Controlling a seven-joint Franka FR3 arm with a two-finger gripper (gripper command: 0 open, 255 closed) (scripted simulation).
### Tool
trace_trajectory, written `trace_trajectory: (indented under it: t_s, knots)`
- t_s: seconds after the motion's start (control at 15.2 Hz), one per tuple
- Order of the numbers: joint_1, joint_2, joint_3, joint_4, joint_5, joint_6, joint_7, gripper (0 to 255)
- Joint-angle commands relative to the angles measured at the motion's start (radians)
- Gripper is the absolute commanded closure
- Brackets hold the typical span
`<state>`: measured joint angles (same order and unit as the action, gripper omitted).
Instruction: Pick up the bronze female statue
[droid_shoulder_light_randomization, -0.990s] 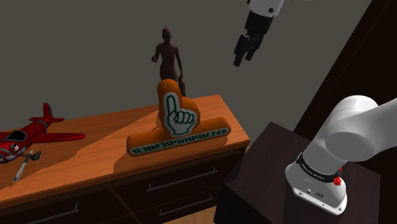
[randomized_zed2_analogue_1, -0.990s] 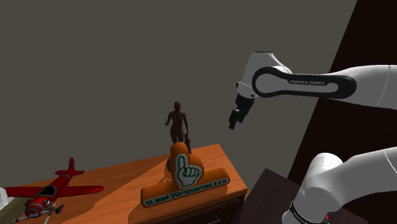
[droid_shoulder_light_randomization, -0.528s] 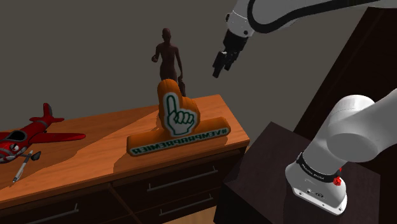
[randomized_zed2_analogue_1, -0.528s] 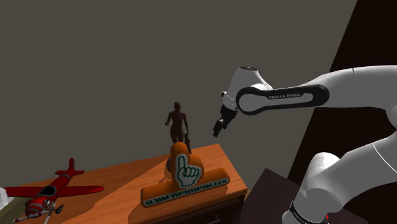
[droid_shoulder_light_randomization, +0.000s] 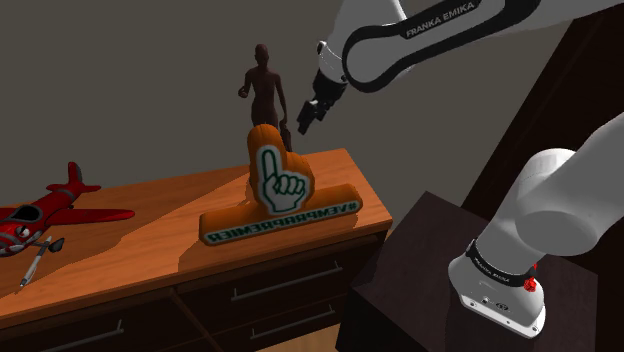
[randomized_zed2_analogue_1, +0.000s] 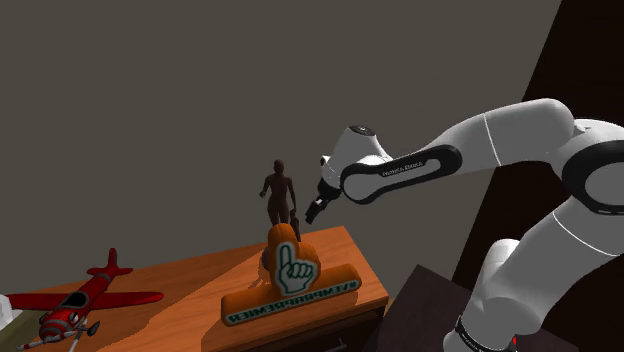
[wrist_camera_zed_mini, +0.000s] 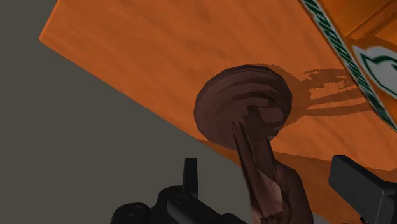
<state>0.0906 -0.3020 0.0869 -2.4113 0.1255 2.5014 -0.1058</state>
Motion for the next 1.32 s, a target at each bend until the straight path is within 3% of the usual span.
trace_trajectory:
  t_s: [0.0, 0.26, 0.86, 0.92, 1.25]
  knots:
    - [0.008, 0.071, 0.015, 0.021, -0.006, 0.083, -0.001, 0]
    - [0.017, 0.198, 0.04, 0.081, -0.034, 0.206, 0.005, 0]
    - [0.02, 0.26, 0.041, 0.037, -0.034, 0.312, 0.002, 0]
    - [0.019, 0.259, 0.041, 0.036, -0.033, 0.312, 0.0, 255]
    - [0.02, 0.257, 0.041, 0.033, -0.033, 0.312, 0.001, 255]
